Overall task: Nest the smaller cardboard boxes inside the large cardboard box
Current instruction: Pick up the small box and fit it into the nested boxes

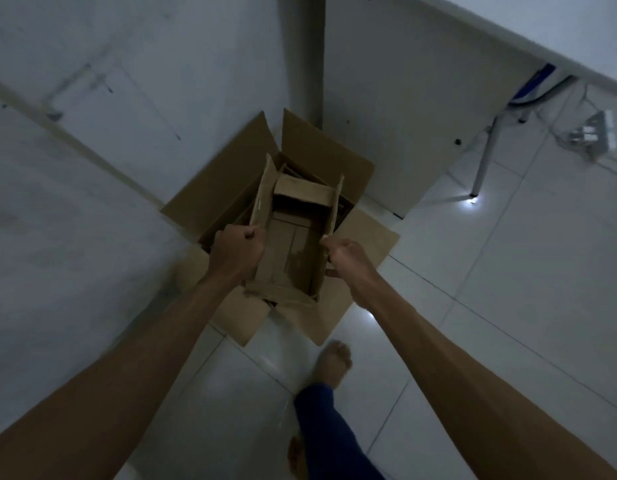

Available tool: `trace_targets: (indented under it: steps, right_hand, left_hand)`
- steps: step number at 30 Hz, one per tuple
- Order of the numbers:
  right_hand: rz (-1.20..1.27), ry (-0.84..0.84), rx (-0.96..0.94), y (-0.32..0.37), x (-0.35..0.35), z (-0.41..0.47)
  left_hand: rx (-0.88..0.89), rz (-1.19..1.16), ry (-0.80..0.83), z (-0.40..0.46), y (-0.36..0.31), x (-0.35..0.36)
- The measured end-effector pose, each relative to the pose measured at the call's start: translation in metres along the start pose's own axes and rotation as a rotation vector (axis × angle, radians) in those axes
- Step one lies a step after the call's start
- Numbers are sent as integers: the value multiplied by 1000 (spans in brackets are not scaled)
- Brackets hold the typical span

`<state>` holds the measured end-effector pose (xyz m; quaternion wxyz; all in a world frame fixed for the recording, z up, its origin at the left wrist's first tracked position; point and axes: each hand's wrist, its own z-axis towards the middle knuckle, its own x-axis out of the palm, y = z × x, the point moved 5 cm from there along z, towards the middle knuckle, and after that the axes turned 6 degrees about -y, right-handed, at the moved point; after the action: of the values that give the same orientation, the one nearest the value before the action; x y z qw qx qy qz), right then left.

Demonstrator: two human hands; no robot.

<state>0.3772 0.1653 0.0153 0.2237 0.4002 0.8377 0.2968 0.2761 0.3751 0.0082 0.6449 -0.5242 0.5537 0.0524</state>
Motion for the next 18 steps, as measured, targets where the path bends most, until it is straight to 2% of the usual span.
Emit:
trace_targets:
  steps: [13, 18]
  right_hand:
    - [-99, 105, 114, 16, 43, 107]
    - [-123, 127, 95, 8, 60, 123]
  left_hand:
    - [-139, -5, 152, 98, 63, 26]
    - [-212, 5, 117, 114, 83, 37]
